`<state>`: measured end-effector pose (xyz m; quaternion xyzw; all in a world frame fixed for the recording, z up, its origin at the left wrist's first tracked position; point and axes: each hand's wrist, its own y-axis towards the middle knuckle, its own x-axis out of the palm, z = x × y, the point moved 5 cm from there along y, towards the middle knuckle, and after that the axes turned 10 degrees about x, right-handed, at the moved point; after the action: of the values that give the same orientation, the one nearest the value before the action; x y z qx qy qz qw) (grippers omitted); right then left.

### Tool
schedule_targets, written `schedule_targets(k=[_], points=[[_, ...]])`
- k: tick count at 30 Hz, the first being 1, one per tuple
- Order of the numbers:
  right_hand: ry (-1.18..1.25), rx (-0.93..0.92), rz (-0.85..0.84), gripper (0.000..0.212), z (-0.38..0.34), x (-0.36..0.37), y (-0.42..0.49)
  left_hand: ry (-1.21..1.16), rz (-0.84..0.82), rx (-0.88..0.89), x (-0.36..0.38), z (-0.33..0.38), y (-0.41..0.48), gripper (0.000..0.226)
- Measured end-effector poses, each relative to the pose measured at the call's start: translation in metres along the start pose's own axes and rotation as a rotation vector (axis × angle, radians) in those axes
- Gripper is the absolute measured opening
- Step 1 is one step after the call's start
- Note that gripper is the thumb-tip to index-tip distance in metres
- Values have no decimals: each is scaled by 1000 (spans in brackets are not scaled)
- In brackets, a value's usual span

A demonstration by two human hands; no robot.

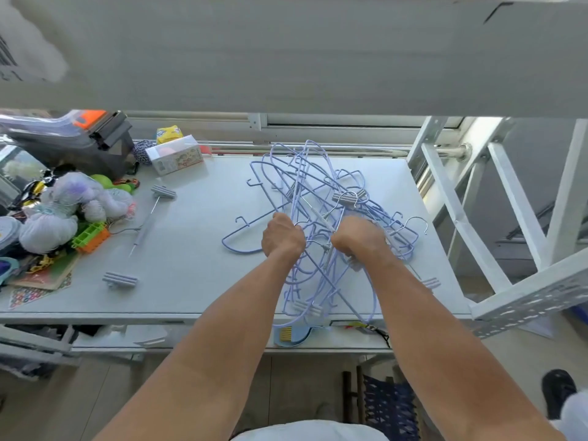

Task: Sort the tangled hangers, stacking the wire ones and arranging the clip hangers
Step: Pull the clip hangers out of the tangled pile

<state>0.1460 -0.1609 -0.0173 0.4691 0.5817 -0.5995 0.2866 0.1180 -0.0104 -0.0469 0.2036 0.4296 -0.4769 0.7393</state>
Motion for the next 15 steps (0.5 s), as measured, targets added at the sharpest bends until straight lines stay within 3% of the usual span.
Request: schedule_targets(k=[4,15], points=[[-70,35,-17,6,6,-8,-4,-33,-2,-24,1,2,0,32],[-17,78,0,5,23,-34,-1,-64,-45,-53,1,-11,8,35]])
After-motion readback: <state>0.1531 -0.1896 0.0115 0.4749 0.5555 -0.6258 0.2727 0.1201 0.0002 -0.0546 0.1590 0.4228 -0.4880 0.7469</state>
